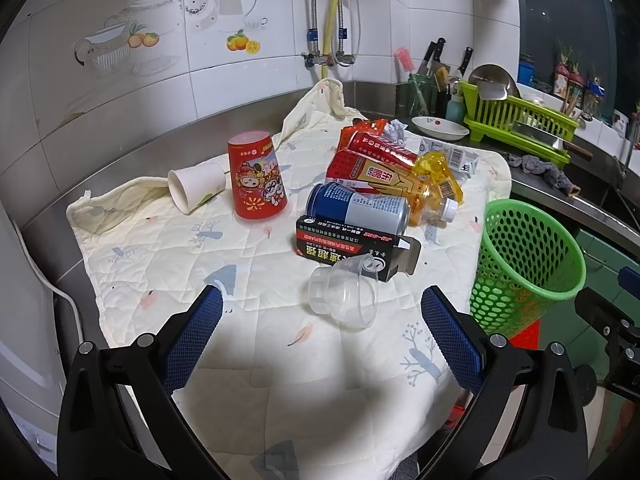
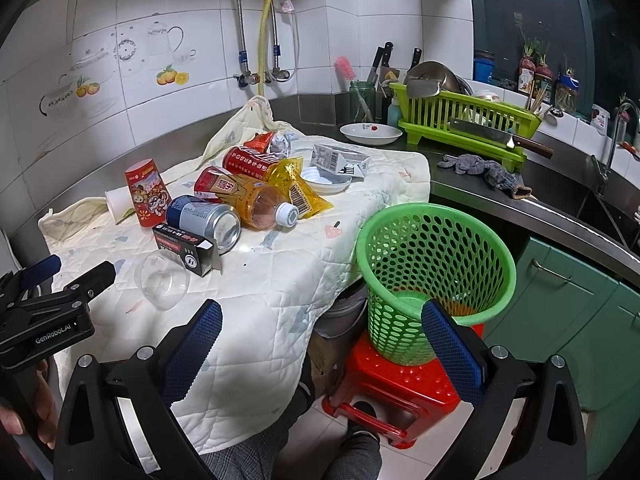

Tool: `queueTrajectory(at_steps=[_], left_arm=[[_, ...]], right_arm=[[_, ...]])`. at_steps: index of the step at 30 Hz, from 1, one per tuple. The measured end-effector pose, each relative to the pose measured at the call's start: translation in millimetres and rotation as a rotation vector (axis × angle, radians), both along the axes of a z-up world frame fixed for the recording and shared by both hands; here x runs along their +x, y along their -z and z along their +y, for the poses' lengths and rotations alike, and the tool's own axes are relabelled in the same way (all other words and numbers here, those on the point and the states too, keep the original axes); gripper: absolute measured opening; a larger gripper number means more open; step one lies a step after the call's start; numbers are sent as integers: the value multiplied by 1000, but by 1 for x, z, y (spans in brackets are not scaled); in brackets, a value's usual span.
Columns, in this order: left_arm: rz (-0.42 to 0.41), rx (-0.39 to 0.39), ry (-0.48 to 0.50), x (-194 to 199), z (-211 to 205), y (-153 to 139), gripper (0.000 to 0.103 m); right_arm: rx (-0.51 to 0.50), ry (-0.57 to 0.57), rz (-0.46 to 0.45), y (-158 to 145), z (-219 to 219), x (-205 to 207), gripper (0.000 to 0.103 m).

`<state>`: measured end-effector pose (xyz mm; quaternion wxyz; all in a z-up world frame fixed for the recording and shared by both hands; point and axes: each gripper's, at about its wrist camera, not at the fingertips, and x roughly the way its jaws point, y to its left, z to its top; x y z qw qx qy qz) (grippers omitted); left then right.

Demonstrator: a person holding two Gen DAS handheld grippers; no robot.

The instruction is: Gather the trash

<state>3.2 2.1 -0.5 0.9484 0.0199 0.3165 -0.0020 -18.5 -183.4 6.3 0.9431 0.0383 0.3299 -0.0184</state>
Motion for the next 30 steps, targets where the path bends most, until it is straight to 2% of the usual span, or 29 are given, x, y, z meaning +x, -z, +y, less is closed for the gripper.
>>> queueTrajectory(at_steps=[30], left_arm=[[10, -3, -8, 7, -1, 5, 98]], right_arm=[[0, -2, 6, 4, 0, 5, 97]])
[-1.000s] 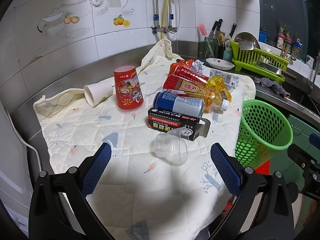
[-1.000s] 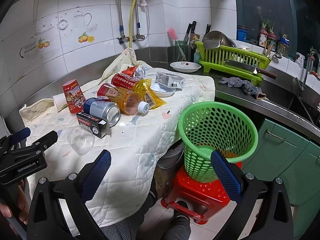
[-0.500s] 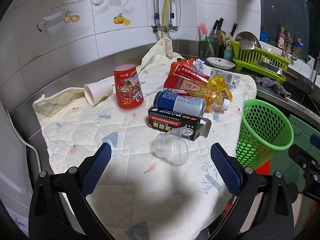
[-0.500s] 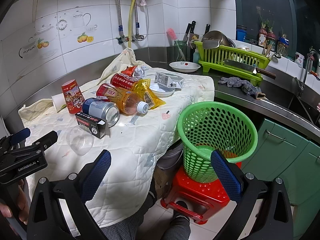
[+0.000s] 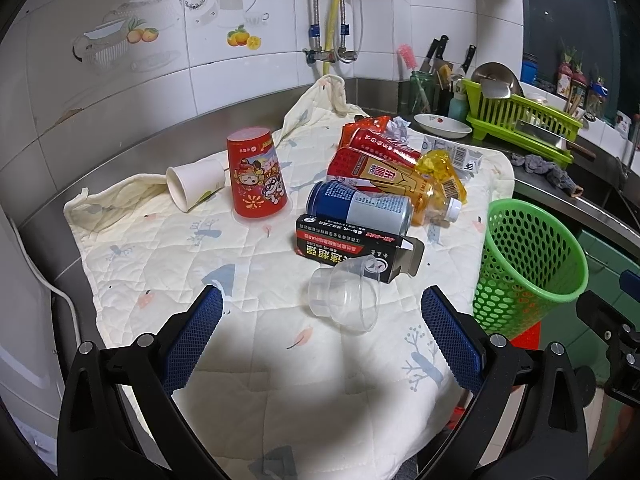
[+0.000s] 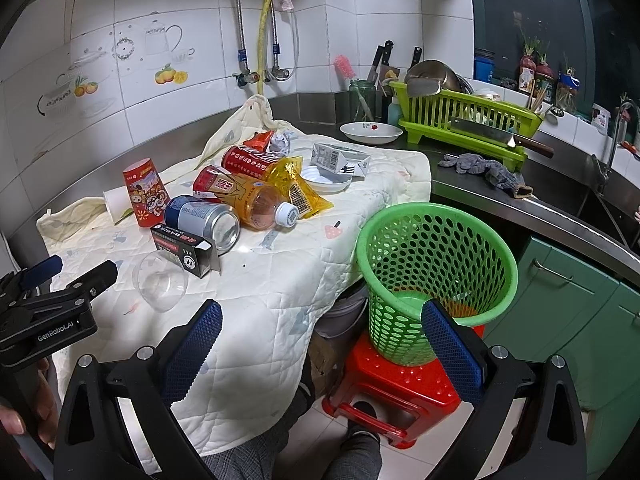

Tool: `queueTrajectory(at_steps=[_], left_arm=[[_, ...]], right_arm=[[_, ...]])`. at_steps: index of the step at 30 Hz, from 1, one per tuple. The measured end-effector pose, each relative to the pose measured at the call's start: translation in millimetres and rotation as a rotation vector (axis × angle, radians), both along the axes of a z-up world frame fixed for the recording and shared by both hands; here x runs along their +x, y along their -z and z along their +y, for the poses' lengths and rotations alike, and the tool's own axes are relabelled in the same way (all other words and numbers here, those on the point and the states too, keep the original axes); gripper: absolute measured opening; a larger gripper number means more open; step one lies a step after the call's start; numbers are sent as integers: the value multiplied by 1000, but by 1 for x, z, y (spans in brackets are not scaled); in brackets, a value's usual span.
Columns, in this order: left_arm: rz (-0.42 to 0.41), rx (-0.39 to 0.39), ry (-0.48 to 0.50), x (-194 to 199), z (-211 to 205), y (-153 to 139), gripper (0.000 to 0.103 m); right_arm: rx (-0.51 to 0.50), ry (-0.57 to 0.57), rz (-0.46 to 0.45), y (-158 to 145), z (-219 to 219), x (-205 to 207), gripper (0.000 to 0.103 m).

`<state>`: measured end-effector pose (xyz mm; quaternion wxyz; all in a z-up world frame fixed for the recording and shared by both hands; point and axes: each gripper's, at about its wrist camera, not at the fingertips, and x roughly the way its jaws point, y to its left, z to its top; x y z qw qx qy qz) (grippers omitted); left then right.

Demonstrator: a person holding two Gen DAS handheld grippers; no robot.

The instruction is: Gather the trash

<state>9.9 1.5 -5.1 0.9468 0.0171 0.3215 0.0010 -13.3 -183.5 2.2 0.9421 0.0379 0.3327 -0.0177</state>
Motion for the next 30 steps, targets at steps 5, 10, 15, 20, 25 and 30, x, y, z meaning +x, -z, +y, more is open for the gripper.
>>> queueTrajectory(at_steps=[5, 10, 15, 20, 25, 30], left_arm=[[5, 1, -1, 2, -1, 2, 98], [9, 0, -2, 4, 1, 3, 98], [15, -1, -5, 8, 2, 3, 98], [16, 0, -6, 10, 2, 3, 98], [19, -1, -9, 11, 3, 3, 98], [31, -13, -29, 23, 13, 2, 98]], right_arm=[[-1, -2, 5, 1, 2, 3, 97], [-1, -4, 8, 2, 3, 5, 97], [-4, -5, 13, 4, 4, 9, 97], [-5, -12, 13, 5, 5, 11, 97], [-9, -26, 18, 5, 8, 18, 96], [-11, -53, 20, 5, 14, 26, 96]])
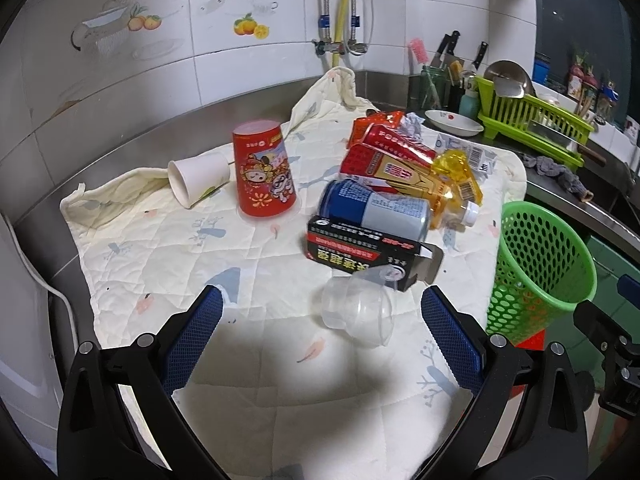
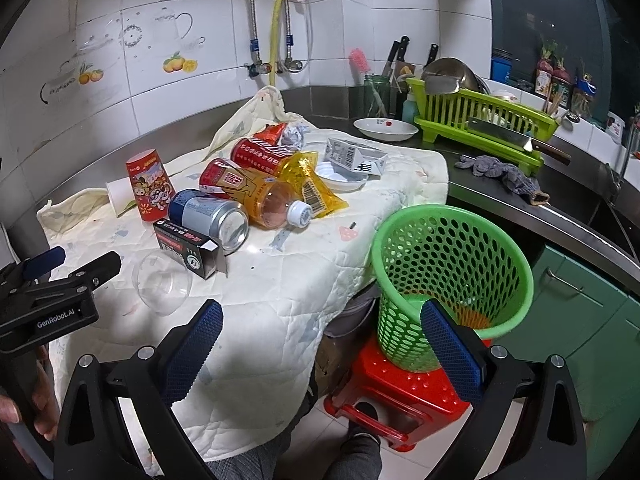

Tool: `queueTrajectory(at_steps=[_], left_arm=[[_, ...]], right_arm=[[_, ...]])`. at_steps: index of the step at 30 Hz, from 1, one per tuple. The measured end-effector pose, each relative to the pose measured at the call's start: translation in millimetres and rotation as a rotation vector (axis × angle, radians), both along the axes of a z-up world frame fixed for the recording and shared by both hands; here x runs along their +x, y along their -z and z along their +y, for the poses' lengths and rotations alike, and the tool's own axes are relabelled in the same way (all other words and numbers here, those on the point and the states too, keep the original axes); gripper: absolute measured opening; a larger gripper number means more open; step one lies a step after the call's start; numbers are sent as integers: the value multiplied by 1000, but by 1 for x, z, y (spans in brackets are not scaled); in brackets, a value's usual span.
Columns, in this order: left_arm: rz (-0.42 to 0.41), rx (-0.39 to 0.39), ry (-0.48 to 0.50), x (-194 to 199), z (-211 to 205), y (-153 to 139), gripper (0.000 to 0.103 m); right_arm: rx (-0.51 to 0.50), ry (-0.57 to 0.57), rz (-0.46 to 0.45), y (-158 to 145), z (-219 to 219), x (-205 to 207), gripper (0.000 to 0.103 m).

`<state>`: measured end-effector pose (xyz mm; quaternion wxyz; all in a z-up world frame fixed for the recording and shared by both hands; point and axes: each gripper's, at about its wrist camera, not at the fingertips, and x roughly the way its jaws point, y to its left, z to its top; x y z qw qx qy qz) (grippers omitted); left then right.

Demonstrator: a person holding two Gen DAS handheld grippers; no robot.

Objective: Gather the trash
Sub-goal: 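Reach the left tool to the clear plastic cup and grasp it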

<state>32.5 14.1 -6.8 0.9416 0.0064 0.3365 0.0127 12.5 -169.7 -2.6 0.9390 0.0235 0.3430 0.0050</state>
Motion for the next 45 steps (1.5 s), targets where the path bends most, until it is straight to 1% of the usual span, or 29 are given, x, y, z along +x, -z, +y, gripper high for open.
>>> queueTrajectory(at_steps=[6, 9, 11, 13, 16, 19, 22, 26, 28, 32, 34, 35, 38, 41, 45], left_arm=[[12, -17, -36, 10, 16, -1, 98], [12, -20, -53, 15, 26, -2, 98], [12, -24, -73, 18, 35, -3, 98], [15, -39, -84, 20, 44, -4, 98], [18, -58, -83, 20, 54, -4, 98], [18, -60, -49, 19, 59, -3, 98], [30, -62, 17, 18, 56, -1, 98], [55, -67, 116, 16, 42, 6, 98], [79, -90, 147, 17, 38, 13, 98], [123, -181, 208, 23, 34, 25, 97], [123, -189, 220, 25, 32, 27, 96], [122, -193, 222, 26, 31, 28, 94], [147, -252, 247, 36, 31, 33, 89], [166, -251, 265, 44, 26, 39, 86], [193, -253, 301, 54, 17, 47, 79]], right_arm=[[-12, -43, 7, 1, 10, 13, 96], [-8, -82, 18, 2, 15, 22, 94], [-3, -114, 29, 4, 20, 28, 87], [11, -142, 40, 5, 23, 33, 86], [26, -196, 60, 8, 30, 45, 82], [27, -228, 73, 11, 35, 53, 81], [22, -243, 79, 12, 37, 60, 81], [12, -258, 90, 14, 37, 65, 81], [12, -262, 98, 16, 35, 68, 81], [12, -263, 106, 20, 32, 72, 81], [20, -267, 111, 22, 30, 73, 81], [22, -271, 110, 22, 31, 73, 81], [29, -274, 114, 25, 30, 76, 81], [34, -278, 117, 27, 31, 79, 81], [30, -280, 125, 30, 30, 82, 81]])
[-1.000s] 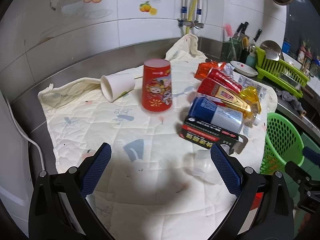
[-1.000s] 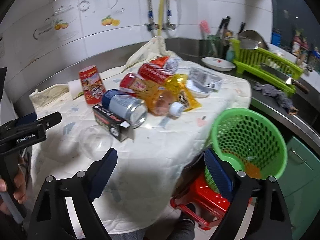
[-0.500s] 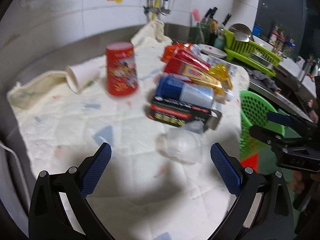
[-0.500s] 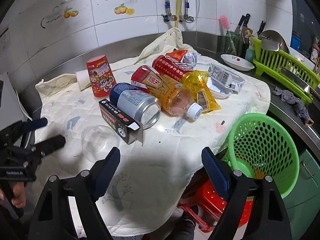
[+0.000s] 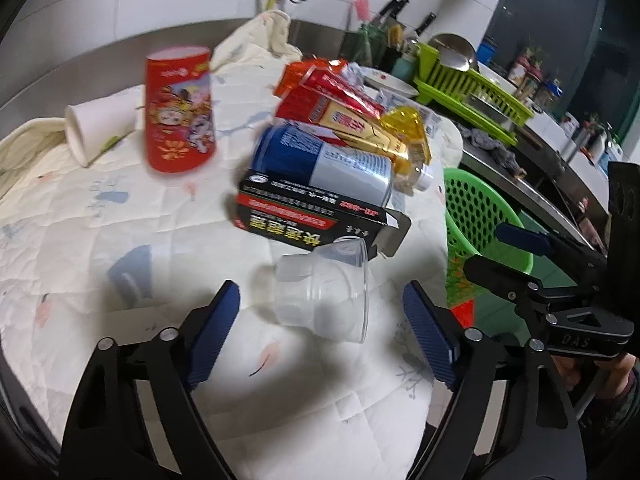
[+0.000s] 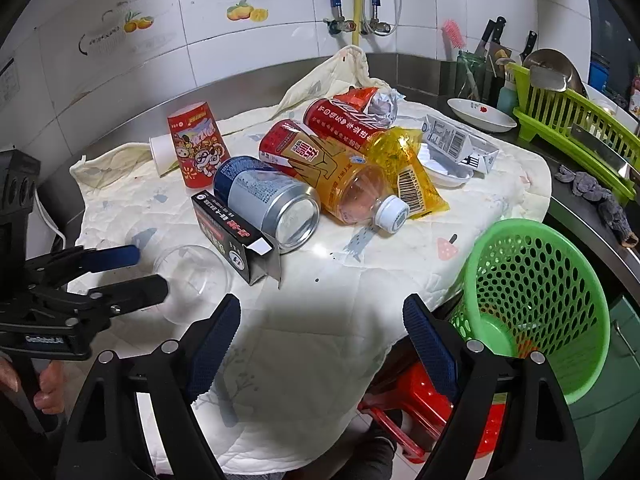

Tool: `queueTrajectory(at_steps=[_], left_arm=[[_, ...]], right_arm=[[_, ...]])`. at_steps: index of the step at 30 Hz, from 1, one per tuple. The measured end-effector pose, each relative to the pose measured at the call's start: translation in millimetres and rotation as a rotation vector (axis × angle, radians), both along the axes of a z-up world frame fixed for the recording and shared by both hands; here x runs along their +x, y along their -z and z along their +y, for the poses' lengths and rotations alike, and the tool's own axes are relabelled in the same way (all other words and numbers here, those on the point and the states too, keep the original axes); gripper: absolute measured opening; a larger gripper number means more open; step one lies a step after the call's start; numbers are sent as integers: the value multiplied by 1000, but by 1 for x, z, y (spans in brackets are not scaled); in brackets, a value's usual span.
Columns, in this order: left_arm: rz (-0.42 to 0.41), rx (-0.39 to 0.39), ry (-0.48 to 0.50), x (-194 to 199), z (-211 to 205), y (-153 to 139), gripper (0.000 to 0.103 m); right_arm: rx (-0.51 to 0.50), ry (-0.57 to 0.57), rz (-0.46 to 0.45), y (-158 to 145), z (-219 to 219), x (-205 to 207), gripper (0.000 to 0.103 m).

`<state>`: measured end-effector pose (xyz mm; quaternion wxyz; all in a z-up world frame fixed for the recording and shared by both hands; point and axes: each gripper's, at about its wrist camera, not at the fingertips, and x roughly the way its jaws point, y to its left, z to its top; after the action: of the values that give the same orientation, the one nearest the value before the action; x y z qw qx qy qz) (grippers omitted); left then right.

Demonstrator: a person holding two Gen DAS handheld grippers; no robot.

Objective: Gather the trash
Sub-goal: 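Reach the left tool to the clear plastic cup and grasp it, then grasp the black box with the right tool while the left tool holds the clear cup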

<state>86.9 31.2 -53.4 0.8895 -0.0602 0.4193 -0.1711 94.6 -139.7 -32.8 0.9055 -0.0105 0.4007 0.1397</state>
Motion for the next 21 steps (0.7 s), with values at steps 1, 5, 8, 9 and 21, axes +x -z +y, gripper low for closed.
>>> queueTrajectory(at_steps=[1, 5, 8, 9, 21], left_arm=[[7, 2, 2, 3, -1, 2, 79], [24, -15, 10, 11, -3, 7, 76], [37, -12, 15, 15, -4, 12, 72], [41, -20, 21, 16, -3, 13, 67], [47, -32, 8, 10, 10, 15, 47]], right_arm=[[0, 1, 0, 0, -1, 0, 81], [-3, -2, 2, 1, -1, 2, 81], [-12, -11, 2, 2, 0, 4, 81], [-13, -17, 4, 3, 1, 5, 81], [-4, -85, 23, 2, 21, 18, 79]])
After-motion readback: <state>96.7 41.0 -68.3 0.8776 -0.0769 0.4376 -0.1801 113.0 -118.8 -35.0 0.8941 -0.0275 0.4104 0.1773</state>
